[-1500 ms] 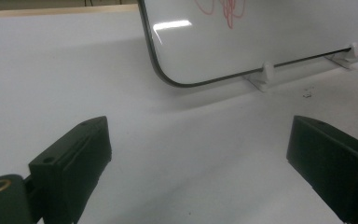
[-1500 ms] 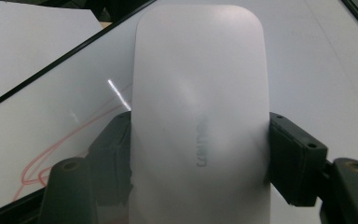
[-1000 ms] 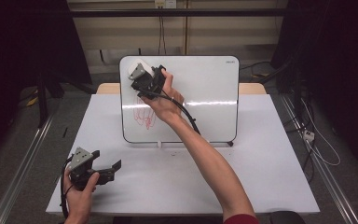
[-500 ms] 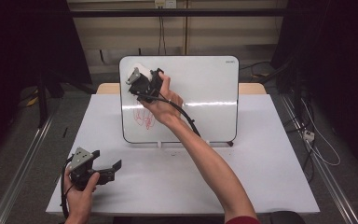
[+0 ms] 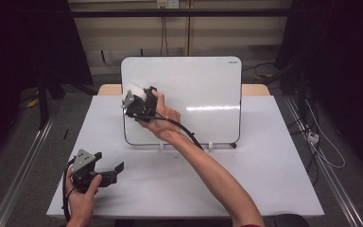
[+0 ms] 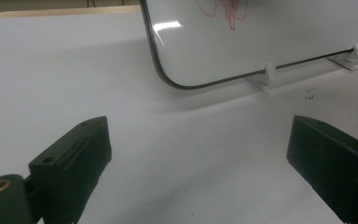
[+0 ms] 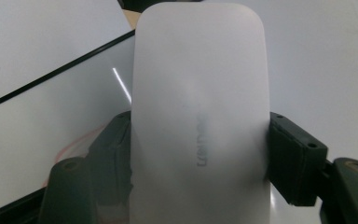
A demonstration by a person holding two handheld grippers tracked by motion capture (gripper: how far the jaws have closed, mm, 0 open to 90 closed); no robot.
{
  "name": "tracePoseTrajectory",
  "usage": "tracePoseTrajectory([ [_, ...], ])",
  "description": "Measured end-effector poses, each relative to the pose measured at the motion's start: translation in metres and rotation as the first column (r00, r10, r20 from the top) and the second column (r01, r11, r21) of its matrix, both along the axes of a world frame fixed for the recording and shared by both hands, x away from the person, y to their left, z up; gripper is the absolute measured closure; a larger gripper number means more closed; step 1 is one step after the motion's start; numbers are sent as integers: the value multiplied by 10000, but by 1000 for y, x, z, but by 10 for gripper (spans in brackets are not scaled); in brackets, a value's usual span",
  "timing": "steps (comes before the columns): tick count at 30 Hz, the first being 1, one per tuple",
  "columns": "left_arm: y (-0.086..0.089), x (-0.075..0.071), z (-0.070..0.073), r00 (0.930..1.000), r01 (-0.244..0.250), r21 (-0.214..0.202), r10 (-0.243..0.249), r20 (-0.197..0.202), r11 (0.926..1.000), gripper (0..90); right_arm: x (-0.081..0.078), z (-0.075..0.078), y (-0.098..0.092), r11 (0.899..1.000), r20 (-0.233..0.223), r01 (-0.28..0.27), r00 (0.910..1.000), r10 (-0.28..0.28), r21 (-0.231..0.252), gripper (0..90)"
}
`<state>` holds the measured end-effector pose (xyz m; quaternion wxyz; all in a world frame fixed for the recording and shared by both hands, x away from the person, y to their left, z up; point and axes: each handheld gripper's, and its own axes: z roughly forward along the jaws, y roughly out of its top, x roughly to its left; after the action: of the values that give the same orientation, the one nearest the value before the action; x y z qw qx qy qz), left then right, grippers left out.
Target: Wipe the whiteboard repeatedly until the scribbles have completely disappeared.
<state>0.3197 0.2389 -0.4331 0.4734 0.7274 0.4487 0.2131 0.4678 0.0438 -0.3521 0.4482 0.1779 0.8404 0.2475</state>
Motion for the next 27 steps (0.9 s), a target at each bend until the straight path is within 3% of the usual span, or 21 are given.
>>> tracePoseTrajectory([
  [8,0,0,0,10000,5,5,-5,-44,10000,63,-8,-9,4,9993,72,-291,9995,292,-215,318],
  [13,1,0,0,10000,-12,46,12,-7,10000,63,-7,-8,4,9998,-41,-177,9998,177,-27,317],
  [18,2,0,0,10000,-37,-67,37,-8,10000,63,-1,0,2,9989,-64,91,9999,-88,450,317],
  [23,2,0,0,10000,-70,-48,70,-16,10000,63,4,6,2,9986,39,294,9996,-296,446,317],
  [27,3,-1,0,10000,10,59,-10,-12,10000,63,12,16,-3,9950,29,608,9981,-612,797,317],
])
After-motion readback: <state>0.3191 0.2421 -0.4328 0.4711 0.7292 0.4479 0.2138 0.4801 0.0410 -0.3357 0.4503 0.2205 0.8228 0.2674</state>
